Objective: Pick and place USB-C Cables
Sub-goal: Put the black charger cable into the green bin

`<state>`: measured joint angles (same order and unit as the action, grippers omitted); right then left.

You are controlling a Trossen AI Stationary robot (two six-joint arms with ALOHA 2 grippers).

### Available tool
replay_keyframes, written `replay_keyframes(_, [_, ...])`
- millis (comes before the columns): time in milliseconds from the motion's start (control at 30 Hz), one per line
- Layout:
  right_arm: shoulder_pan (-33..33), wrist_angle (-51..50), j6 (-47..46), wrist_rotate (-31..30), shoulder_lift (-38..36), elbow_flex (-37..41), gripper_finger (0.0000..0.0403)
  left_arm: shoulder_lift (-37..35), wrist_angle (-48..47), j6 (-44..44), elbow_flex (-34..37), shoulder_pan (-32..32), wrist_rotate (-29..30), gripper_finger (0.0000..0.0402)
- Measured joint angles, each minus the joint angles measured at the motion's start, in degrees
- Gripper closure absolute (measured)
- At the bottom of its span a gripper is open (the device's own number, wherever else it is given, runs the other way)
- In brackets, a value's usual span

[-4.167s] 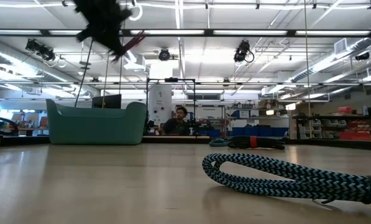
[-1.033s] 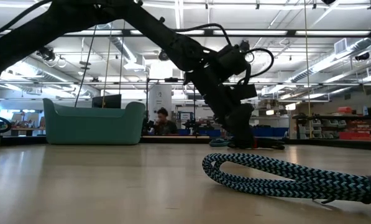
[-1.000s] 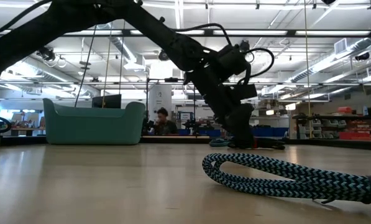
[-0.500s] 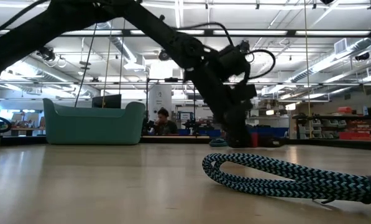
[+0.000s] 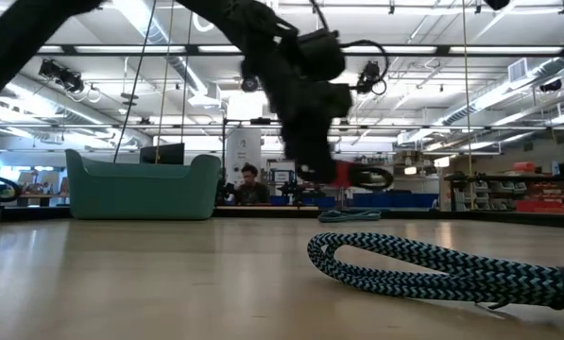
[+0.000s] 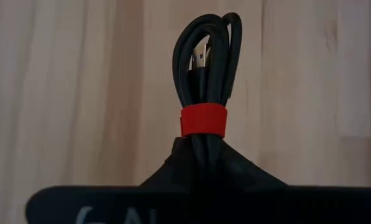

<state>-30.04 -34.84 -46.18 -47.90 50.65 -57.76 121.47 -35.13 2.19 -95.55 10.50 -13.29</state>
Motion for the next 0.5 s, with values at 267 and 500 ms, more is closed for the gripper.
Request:
replay_keyframes(267, [0.2,1.3,1.7,8.4,1.1,6.7,0.0235,-20.3,16.6,-15.9,27.4,-3.8,0.6,0.0369])
replay_keyframes(500, [3.2,20.2,13.4,13.2,6.8,13.9,0.0235,-38.6,28.4,-36.4,42.7,-11.9,16.3,0.0365])
